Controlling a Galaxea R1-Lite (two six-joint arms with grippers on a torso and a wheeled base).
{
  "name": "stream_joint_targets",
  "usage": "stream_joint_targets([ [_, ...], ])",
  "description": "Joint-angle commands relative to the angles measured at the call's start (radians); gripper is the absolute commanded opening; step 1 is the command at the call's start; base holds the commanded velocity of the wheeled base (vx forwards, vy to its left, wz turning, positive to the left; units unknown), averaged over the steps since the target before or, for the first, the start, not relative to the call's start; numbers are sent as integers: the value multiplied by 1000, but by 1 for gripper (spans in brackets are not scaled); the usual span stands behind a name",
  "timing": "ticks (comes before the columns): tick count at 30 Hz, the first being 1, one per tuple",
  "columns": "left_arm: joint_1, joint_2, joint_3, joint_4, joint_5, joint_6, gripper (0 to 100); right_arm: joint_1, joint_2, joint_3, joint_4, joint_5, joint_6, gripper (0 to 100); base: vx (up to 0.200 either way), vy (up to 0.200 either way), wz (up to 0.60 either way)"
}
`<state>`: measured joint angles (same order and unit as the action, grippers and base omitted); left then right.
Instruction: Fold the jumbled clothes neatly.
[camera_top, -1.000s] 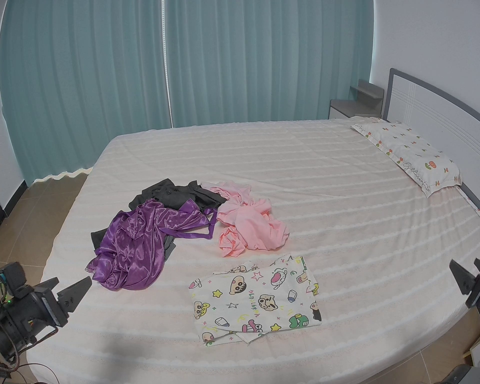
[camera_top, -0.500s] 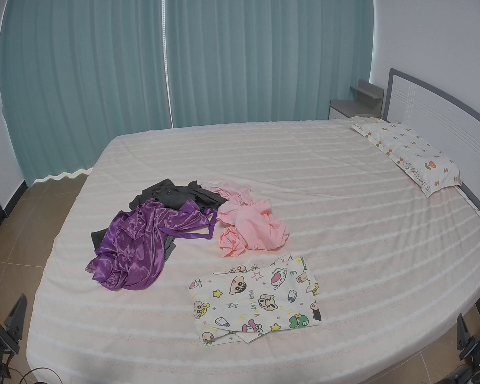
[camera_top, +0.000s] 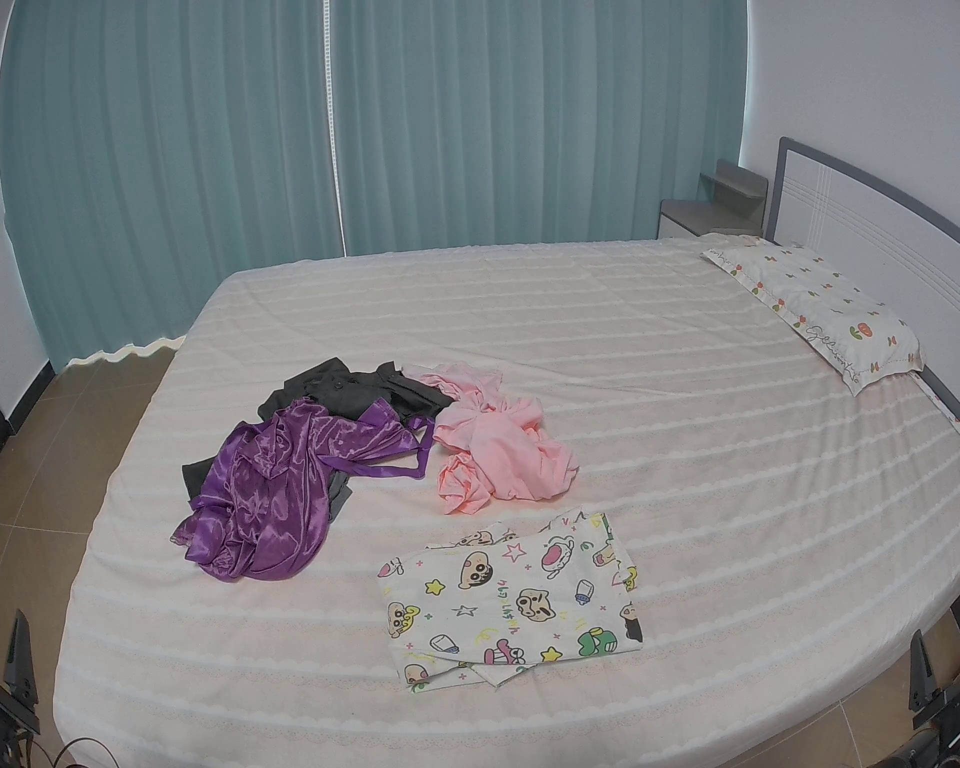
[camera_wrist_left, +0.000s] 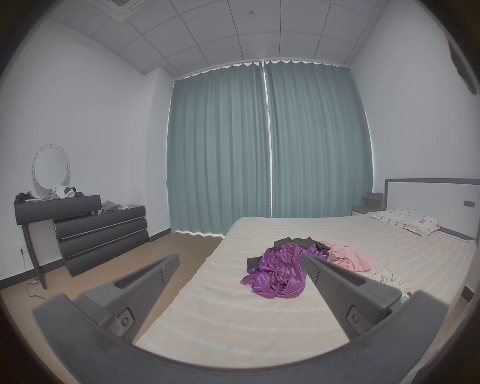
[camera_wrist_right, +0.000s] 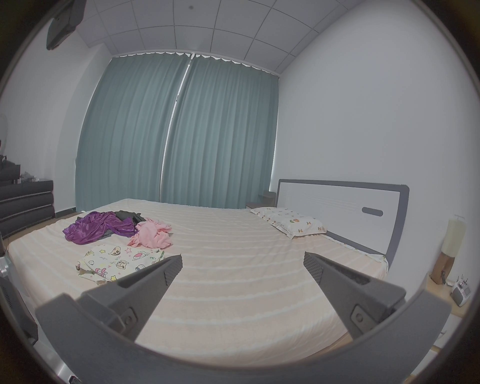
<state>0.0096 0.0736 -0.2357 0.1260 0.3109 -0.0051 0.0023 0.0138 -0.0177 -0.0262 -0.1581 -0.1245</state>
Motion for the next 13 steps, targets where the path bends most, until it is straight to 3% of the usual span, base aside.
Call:
stream_joint_targets([
  [1,-13,-74,113,-55,-142,8,100,1,-14,18,5,3,19,100,0,0,0],
  [5,-13,-74,236,-198,-231,2,100,1,-14,18,6,3,19,100,0,0,0],
  [13,-14,-74,236,-169,-360,-24,100,1,-14,18,6,3,19,100,0,0,0],
])
